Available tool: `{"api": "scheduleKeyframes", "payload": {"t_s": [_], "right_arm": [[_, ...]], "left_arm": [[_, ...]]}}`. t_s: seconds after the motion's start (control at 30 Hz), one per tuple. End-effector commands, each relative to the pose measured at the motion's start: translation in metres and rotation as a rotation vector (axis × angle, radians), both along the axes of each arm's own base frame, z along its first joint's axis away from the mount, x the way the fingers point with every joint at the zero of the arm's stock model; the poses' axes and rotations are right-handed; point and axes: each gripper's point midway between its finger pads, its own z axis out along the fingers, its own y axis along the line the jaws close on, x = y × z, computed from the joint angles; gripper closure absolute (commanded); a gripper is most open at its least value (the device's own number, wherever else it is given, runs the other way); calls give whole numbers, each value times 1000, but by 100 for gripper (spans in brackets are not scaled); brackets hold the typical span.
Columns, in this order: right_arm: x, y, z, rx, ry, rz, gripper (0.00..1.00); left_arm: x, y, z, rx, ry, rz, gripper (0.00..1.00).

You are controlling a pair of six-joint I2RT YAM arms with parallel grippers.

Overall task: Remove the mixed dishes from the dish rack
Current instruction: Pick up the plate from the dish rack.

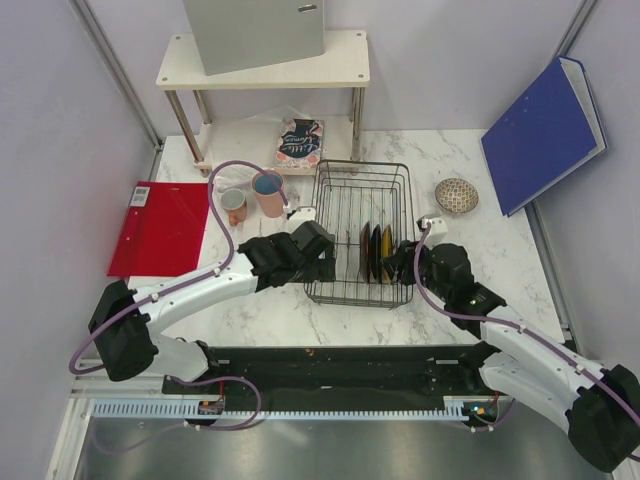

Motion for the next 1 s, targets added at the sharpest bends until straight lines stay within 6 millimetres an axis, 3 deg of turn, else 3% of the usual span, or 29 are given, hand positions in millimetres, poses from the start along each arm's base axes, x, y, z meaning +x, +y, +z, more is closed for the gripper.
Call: {"api": "scheduleKeyframes", "payload": {"t_s": [0.0,0.17,0.37,0.67,0.83,0.97], "right_arm": [[6,7,-4,7,-15,13,52],[7,7,-11,-3,-11,13,58],[4,6,-9,-8,-16,18,74],[-1,5,15,-20,-19,32,84],[-5,5,41,-2,-51,50,99],[-7,5,53,-6,-73,62,100]], "left_arm": [[1,-6,-2,-28,1,18,4],[0,-5,-4,-24,6,23,4],[-2,-4,-8,-17,16,22,4],[-1,-7,-12,-13,28,19,4],[-1,-6,-11,-16,24,20,5],[-3,-6,-11,-16,27,18,5]]}}
